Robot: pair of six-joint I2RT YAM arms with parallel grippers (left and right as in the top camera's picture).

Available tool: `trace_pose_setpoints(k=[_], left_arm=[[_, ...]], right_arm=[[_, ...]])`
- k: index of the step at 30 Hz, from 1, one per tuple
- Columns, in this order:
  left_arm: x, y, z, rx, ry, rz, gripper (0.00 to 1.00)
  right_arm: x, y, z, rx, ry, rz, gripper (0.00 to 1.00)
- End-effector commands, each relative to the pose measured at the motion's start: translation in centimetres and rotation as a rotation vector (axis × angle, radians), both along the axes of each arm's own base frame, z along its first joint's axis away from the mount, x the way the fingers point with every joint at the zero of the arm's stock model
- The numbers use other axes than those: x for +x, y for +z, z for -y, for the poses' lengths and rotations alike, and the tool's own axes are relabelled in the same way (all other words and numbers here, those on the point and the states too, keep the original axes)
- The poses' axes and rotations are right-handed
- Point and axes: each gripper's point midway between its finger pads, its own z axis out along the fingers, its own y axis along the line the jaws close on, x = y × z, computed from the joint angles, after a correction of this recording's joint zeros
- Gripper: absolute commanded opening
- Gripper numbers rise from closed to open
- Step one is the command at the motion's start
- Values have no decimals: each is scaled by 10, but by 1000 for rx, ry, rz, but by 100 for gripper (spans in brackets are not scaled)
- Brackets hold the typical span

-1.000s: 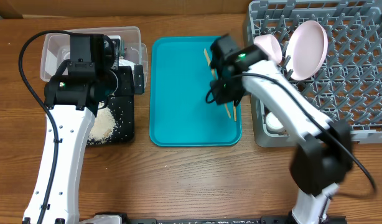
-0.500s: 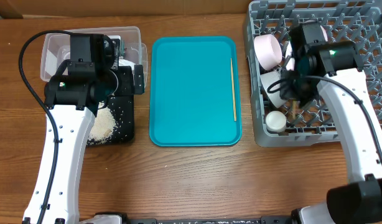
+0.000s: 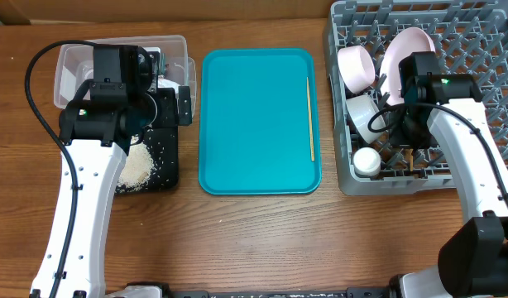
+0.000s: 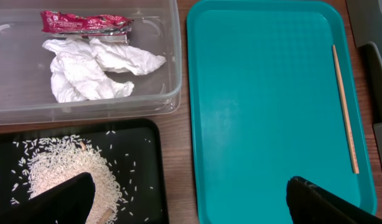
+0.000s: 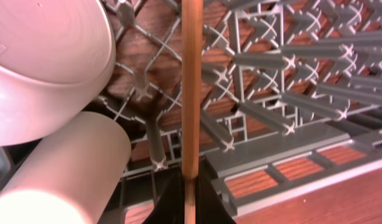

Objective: Sort waste into correct bins and load items into the dishwasher
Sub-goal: 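Carry the chopstick right and insert it upright in the rack, then reach the right gripper to the second chopstick and grasp it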

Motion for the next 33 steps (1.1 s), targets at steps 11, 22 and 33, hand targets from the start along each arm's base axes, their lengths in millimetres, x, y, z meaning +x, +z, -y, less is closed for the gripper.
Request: trace_pose_setpoints(k=[11,22,33], left_arm=[[2,10,0,-13,11,26,100],[2,10,0,-13,11,27,100],[2,10,0,-13,11,26,100]], right_arm=[[8,-3,3,-21,19,26,30],[55,57,-104,557,168,239,37],[86,43,-207,414,281,349,61]])
